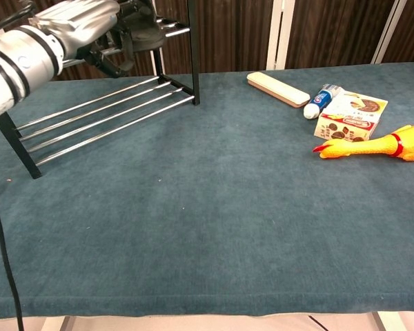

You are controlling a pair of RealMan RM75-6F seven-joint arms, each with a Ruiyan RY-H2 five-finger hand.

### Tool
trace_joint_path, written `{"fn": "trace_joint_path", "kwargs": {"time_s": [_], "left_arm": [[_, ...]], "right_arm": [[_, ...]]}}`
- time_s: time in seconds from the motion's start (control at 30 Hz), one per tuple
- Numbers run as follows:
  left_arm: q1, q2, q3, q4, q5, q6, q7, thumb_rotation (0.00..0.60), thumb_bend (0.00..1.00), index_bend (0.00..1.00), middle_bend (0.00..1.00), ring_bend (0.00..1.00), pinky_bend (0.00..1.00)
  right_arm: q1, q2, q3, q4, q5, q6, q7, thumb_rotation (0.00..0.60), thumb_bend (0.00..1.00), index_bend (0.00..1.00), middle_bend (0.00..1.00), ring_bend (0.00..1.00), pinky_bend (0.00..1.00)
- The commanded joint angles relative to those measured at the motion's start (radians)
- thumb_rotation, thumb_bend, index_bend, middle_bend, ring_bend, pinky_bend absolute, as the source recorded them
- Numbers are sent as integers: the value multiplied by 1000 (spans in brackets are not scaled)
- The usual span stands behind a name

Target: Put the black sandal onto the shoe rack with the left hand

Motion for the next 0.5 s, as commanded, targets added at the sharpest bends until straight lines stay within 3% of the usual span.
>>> {"fn": "trace_joint_path", "kwargs": {"time_s": [0.03, 0.5], "left_arm": [[-18, -25, -23, 31, -4, -6, -29, 600, 427, 101, 428, 338, 376], [-84, -105, -91, 202, -49, -61, -132, 600, 419, 92, 404, 323, 376]], "right_arm": [[0, 1, 0, 1, -2, 2, 3, 600, 127, 0, 0, 0, 138], [-1, 3, 3, 1, -1, 5, 9, 600, 127, 0, 0, 0, 141]]}}
